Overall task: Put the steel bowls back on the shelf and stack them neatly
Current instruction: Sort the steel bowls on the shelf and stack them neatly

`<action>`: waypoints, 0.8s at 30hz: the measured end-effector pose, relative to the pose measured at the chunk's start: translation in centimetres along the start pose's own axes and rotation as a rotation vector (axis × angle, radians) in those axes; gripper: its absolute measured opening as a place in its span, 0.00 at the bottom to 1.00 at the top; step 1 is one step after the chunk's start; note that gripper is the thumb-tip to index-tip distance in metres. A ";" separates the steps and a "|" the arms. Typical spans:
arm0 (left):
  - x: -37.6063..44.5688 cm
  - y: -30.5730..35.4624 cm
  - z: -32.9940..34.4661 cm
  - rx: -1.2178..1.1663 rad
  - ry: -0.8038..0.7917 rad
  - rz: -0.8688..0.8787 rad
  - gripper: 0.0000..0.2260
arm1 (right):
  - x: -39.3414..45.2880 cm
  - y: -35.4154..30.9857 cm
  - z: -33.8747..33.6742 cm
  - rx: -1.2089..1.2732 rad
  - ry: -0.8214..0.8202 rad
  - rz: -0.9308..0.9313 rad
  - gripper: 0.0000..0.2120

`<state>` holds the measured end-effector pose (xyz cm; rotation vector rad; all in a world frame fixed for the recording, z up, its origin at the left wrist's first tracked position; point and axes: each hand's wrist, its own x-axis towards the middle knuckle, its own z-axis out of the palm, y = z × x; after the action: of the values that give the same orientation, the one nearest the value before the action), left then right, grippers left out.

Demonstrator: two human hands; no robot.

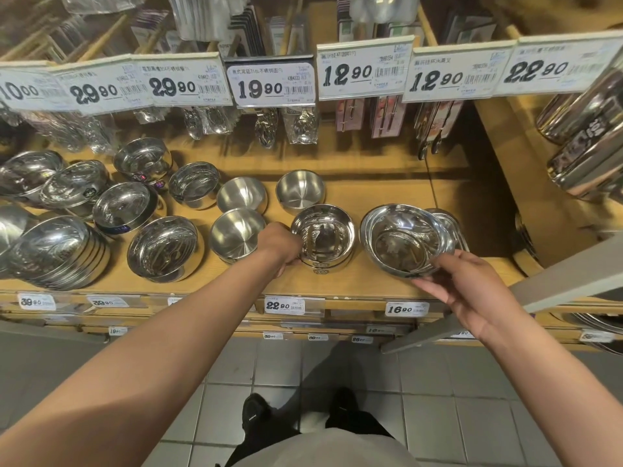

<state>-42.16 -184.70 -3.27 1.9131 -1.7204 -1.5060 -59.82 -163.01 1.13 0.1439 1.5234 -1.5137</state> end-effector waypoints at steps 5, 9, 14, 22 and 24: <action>-0.3 -0.5 -0.4 0.001 -0.018 0.020 0.10 | 0.1 0.1 0.4 0.002 -0.004 0.019 0.06; -1.4 -0.5 -1.9 0.030 -0.004 0.087 0.08 | -0.5 -0.1 1.5 -0.011 -0.025 -0.003 0.06; -3.5 -0.9 -7.6 0.002 0.034 0.193 0.07 | -2.7 -0.6 5.0 -0.023 -0.089 -0.074 0.05; -6.8 -6.0 -21.6 -0.224 0.010 0.218 0.03 | -6.5 1.5 16.5 -0.139 -0.193 -0.148 0.05; -7.3 -8.5 -25.6 -0.266 0.016 0.225 0.03 | -7.6 3.2 20.3 -0.176 -0.221 -0.170 0.04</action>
<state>-16.50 -188.17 7.31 1.5418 -1.5752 -1.5396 -43.04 -175.17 8.26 -0.2532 1.5092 -1.4641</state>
